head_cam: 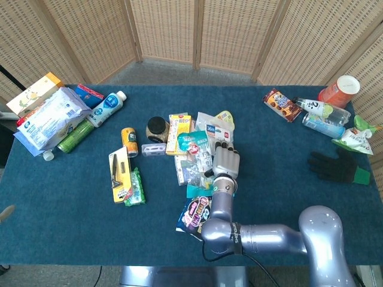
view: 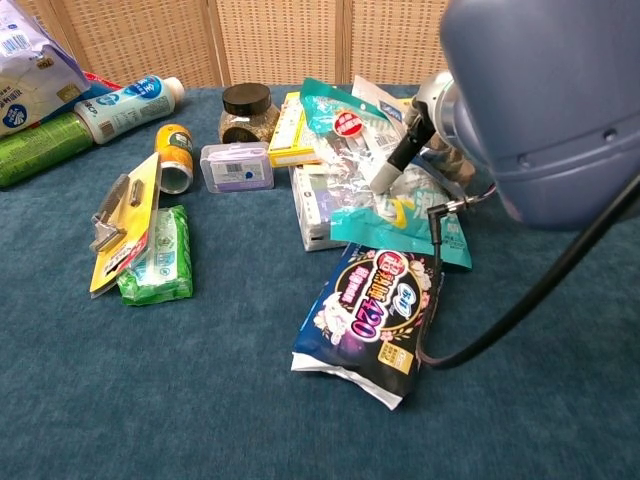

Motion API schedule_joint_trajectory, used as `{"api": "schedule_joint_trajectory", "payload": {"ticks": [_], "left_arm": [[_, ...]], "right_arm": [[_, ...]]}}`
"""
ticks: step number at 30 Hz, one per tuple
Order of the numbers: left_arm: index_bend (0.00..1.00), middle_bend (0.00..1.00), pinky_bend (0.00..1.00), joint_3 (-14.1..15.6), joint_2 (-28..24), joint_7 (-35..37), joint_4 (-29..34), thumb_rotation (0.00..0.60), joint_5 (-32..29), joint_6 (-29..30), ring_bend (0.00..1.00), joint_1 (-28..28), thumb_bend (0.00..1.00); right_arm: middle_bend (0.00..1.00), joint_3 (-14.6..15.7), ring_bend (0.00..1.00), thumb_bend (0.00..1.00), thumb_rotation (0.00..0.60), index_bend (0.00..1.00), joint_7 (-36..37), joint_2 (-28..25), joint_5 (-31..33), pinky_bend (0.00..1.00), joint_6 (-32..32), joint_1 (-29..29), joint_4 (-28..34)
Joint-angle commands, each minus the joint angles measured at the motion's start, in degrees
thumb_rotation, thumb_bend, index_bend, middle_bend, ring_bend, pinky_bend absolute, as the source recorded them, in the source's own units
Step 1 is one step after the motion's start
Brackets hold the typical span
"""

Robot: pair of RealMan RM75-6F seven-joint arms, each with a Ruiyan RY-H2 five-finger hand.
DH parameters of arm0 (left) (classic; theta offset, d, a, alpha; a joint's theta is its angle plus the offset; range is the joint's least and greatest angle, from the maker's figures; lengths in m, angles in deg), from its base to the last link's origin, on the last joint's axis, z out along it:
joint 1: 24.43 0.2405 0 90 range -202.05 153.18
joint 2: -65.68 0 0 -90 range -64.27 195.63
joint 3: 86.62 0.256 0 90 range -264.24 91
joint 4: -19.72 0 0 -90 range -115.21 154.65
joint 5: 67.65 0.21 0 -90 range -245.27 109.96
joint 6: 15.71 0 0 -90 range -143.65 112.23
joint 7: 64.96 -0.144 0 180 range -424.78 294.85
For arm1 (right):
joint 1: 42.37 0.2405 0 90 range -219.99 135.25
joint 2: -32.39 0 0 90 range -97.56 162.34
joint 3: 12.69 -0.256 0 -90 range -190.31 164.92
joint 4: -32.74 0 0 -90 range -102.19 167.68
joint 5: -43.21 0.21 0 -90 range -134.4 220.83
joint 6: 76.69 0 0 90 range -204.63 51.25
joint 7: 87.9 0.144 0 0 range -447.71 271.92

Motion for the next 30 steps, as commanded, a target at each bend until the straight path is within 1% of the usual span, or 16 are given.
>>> {"api": "schedule_joint_trajectory", "payload": {"ticks": [1, 2, 3, 4, 6, 8, 11, 13, 20, 23, 30], "left_arm": [[0.11, 0.0, 0.0, -0.02, -0.01, -0.06, 0.0, 0.6, -0.02, 0.11, 0.0, 0.07, 0.0], [0.11, 0.0, 0.0, -0.03, -0.01, -0.09, -0.01, 0.6, -0.07, 0.09, 0.0, 0.07, 0.0], [0.11, 0.0, 0.0, -0.02, 0.0, -0.09, 0.0, 0.6, -0.1, 0.03, 0.0, 0.05, 0.0], [0.11, 0.0, 0.0, -0.01, 0.03, -0.11, -0.01, 0.6, -0.13, -0.07, 0.0, 0.01, 0.0], [0.11, 0.0, 0.0, -0.02, 0.11, -0.25, -0.03, 0.6, -0.17, -0.26, 0.0, -0.09, 0.0], [0.11, 0.0, 0.0, 0.02, 0.23, -0.38, 0.01, 0.6, -0.08, -0.47, 0.0, -0.2, 0.0], [0.11, 0.0, 0.0, 0.07, 0.38, -0.68, 0.09, 0.6, 0.12, -0.61, 0.0, -0.31, 0.0], [0.11, 0.0, 0.0, 0.08, 0.44, -0.8, 0.13, 0.6, 0.15, -0.62, 0.0, -0.32, 0.0], [0.11, 0.0, 0.0, 0.16, 0.54, -1.23, 0.31, 0.6, 0.45, -0.47, 0.0, -0.26, 0.0], [0.11, 0.0, 0.0, 0.23, 0.68, -1.52, 0.41, 0.6, 0.58, -0.65, 0.0, -0.35, 0.0], [0.1, 0.0, 0.0, 0.21, 1.01, -2.22, 0.43, 0.6, 0.49, -1.03, 0.0, -0.59, 0.0]], "right_arm": [[0.53, 0.34, 0.3, 0.22, 0.6, 0.48, 0.49, 0.7, -2.34, 0.59, -0.35, -1.56, -0.89], [0.59, 0.49, 0.36, 0.25, 0.6, 0.53, 0.54, 0.73, -3.06, 0.66, -0.42, -1.95, -0.95], [0.62, 0.61, 0.4, 0.27, 0.6, 0.56, 0.65, 0.67, -3.79, 0.71, -0.46, -2.38, -0.94], [0.64, 0.6, 0.42, 0.27, 0.6, 0.56, 1.15, 0.56, -5.05, 0.73, -0.38, -2.96, -0.82], [0.69, 0.68, 0.48, 0.28, 0.6, 0.59, 1.79, 0.24, -7.1, 0.81, -0.06, -3.8, -0.36], [0.72, 0.71, 0.51, 0.29, 0.6, 0.6, 2.02, -0.42, -9.23, 0.86, 0.55, -4.65, 0.57], [0.76, -0.04, 0.55, 0.31, 0.6, 0.62, 2.68, -1.62, -11.96, 0.91, 1.53, -5.83, 2.4], [0.76, -0.61, 0.56, 0.31, 0.6, 0.63, 2.33, -2.73, -13.16, 0.93, 2.17, -6.52, 3.89], [0.77, -2.35, 0.57, 0.32, 0.6, 0.63, 0.68, -6.37, -15.67, 0.94, 3.77, -8.53, 8.06], [0.77, -3.12, 0.57, 0.32, 0.6, 0.63, 0.34, -7.63, -16.16, 0.96, 3.91, -9.36, 9.21], [0.77, -4.56, 0.57, 0.32, 0.6, 0.64, 0.01, -9.43, -17.07, 0.96, 3.68, -10.54, 10.95]]}}
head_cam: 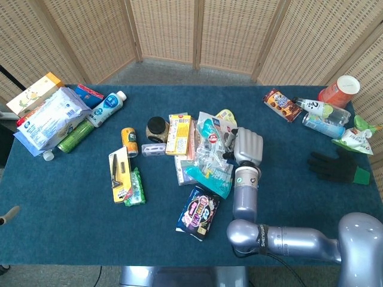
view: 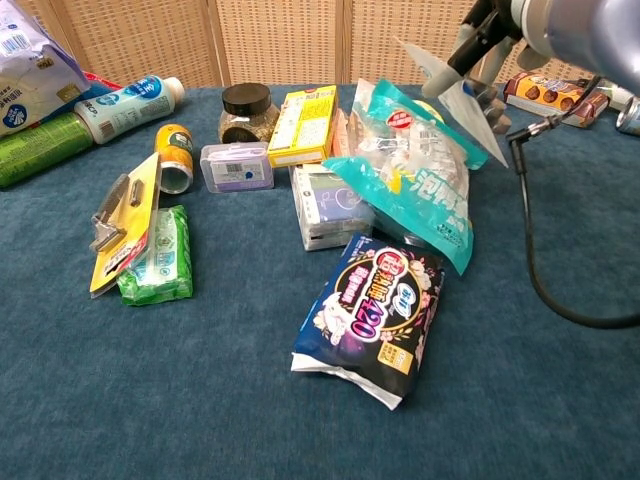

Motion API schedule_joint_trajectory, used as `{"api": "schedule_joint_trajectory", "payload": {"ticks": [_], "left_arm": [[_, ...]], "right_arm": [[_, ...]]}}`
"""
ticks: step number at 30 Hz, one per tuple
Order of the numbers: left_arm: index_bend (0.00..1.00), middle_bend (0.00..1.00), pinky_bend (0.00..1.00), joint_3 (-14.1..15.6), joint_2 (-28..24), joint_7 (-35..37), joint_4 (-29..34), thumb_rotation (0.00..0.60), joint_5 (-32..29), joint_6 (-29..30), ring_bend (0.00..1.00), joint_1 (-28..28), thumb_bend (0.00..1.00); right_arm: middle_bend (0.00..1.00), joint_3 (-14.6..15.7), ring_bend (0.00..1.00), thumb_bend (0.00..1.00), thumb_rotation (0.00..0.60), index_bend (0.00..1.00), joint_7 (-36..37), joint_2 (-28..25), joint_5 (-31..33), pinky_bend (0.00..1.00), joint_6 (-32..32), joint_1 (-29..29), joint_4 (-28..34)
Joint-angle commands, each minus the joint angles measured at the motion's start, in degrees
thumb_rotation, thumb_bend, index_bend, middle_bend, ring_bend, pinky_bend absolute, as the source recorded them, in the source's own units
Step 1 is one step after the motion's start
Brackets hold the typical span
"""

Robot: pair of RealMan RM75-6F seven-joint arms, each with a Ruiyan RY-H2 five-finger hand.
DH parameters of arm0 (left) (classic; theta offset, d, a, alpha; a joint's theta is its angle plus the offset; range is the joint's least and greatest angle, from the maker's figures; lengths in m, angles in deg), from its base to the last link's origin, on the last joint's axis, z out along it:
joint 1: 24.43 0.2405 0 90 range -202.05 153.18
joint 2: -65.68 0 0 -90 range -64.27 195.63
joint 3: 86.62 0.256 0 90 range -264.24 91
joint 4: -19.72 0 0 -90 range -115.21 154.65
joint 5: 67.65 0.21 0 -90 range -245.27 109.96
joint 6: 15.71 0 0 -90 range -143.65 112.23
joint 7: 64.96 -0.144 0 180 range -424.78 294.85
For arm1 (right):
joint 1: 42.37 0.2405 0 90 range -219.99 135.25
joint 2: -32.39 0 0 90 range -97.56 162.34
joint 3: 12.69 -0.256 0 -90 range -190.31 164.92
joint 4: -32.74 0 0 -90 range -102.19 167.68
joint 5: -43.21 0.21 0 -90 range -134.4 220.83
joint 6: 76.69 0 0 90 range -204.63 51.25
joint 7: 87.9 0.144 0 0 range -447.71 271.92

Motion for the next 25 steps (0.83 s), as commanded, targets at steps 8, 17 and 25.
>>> {"api": "schedule_joint_trajectory", "payload": {"ticks": [8, 17, 25], "left_arm": [[0.1, 0.0, 0.0, -0.03, 0.07, -0.04, -0.03, 0.6, -0.16, -0.18, 0.0, -0.1, 0.0], [0.1, 0.0, 0.0, 0.01, -0.03, 0.24, -0.03, 0.6, 0.0, -0.16, 0.0, -0.11, 0.0], [0.1, 0.0, 0.0, 0.13, -0.05, 0.06, 0.12, 0.6, 0.33, 0.0, 0.0, -0.02, 0.0]], "right_arm": [[0.77, -1.87, 0.57, 0.33, 0.6, 0.64, 0.13, -1.69, -2.8, 0.96, 0.59, -0.49, 3.15], [0.77, -2.79, 0.57, 0.33, 0.6, 0.64, -0.57, -3.52, -5.77, 0.96, 2.24, -0.36, 7.27], [0.77, -3.59, 0.57, 0.33, 0.6, 0.64, -0.57, -4.73, -6.27, 0.96, 2.42, -0.56, 9.07]]}}
